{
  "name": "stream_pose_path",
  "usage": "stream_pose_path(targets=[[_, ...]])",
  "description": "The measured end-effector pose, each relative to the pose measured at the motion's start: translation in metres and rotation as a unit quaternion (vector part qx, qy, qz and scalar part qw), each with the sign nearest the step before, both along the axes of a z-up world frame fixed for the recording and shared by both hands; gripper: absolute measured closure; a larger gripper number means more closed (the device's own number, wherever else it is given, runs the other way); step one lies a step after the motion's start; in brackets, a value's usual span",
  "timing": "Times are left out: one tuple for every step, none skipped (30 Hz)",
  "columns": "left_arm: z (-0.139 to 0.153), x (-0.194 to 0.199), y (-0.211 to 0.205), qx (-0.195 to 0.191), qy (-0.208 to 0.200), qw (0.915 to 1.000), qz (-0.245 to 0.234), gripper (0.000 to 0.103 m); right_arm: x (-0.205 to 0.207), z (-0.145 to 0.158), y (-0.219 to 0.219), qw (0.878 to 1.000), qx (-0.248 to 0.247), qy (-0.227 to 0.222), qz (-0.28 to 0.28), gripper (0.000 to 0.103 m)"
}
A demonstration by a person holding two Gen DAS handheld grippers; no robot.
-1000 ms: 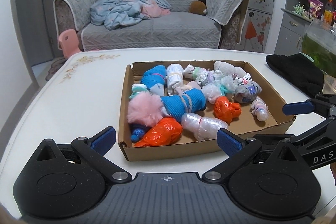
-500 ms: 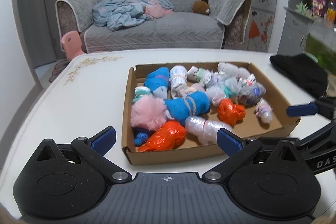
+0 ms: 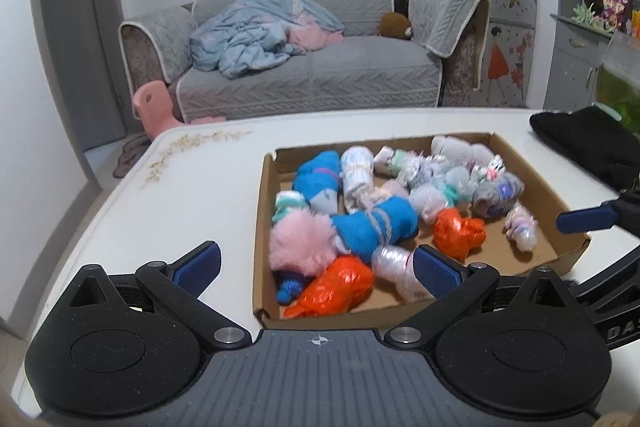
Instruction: Organize objects
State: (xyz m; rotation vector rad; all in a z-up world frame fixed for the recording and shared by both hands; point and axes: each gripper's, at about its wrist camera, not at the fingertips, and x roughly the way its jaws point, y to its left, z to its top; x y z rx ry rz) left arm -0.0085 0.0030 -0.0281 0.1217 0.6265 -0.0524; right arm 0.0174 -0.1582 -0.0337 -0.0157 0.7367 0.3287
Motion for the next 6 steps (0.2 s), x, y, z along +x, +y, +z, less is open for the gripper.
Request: stream_pose_path(targets=[[0.0022,0.0007,0.0003,-0.001,-0.003,1.0,0.001,0.001,0.0008,0.0005,-0.0001,1.0,0.0,0.0,-0.001,0.001],[0.0042,0.0012,0.0012,-0.004,-0.005,1.0,0.003,0.001,0.0015,0.001,-0.0005,1.0,0.002,-0.001,-0.001,0.001],[0.0061,0.0022,0.0015,-0.008,-0.008,0.9999,0.003,0.001,0.0021,0.0014,-0.0007,1.0,0.004,-0.001,-0.001,0.001],[0.0077,0.0024,0.0017,-0.008,-0.011,0.9999,0.003,0.001,0.0023,0.0015,-0.0004,1.0,0.004,-0.002,-0.002,0.001],[0.009,0.0025,0.0014,-0.007,-0.014,0.9999,0.0,0.001,0.0026,0.0016,-0.0001,1.0,0.003,-0.003,-0.001,0.001],[0.01,0.0031,0.001,-0.006,-0.015,0.9999,-0.005,0.001,0.0033,0.0017,0.0001,1.0,0.004,-0.002,-0.001,0.001]])
